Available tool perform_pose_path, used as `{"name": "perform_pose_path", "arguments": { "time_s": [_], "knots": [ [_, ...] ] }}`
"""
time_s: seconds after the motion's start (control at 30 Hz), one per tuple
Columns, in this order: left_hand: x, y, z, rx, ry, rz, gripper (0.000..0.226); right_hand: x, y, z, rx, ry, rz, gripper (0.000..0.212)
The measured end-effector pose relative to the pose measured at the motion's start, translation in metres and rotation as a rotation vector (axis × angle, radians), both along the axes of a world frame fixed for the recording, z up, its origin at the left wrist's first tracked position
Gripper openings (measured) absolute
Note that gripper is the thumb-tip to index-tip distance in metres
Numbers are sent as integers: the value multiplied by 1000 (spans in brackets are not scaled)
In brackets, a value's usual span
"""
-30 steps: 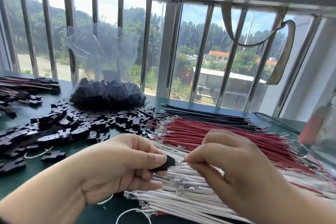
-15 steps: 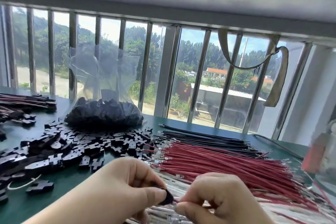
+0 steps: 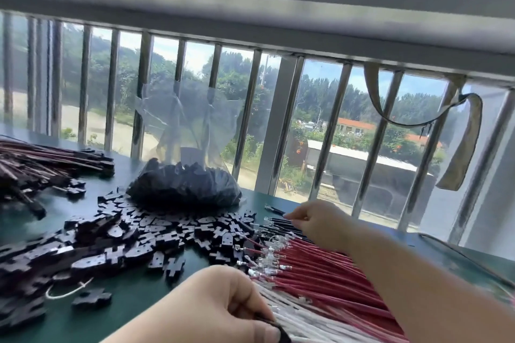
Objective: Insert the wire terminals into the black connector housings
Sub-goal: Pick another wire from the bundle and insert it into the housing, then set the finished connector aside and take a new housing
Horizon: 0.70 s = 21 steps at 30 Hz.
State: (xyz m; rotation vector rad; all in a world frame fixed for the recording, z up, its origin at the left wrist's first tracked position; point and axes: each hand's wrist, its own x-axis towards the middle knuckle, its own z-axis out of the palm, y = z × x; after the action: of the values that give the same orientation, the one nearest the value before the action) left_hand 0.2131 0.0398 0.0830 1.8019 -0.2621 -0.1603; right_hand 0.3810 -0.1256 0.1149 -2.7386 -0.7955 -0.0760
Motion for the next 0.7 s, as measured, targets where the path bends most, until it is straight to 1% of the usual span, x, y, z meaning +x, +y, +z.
{"name": "perform_pose_path", "arguments": {
  "time_s": [0.1,0.17,0.27,0.33,0.37,0.4,0.43,0.47,0.5,0.53,0.57,0.6,0.63,0.7],
  "knots": [
    [1,3,1,1,-20,-34,25,19,29,-21,-142,-16,-58,29],
    [2,4,2,8,-26,-13,29,26,38,-26,-120,-36,-112,22],
    [3,5,2,45,-28,16,23,27,40,-29,-116,-167,-129,13],
    [2,5,2,68,-4,40,18,24,35,-31,-3,-188,-50,17],
    [2,5,2,81,14,54,14,20,31,-29,97,-200,-22,19],
    [1,5,2,95,36,69,10,14,24,-24,225,-259,-9,19],
    [0,5,2,108,61,83,6,8,17,-17,366,-383,-17,19],
    [0,5,2,120,81,91,5,1,9,-7,502,-548,-33,22],
    [-1,6,2,135,97,92,6,-9,2,5,604,-703,-44,27],
    [-1,7,2,150,104,90,6,-21,-5,18,657,-818,-34,32],
    [-2,8,1,153,103,92,6,-36,-11,31,672,-884,2,34],
    [-1,9,1,139,95,99,8,-51,-17,41,672,-904,64,33],
    [-2,9,1,110,81,111,10,-68,-22,49,660,-886,128,29],
    [-4,8,2,30,28,150,18,-103,-33,53,605,-776,222,24]
  ]
}}
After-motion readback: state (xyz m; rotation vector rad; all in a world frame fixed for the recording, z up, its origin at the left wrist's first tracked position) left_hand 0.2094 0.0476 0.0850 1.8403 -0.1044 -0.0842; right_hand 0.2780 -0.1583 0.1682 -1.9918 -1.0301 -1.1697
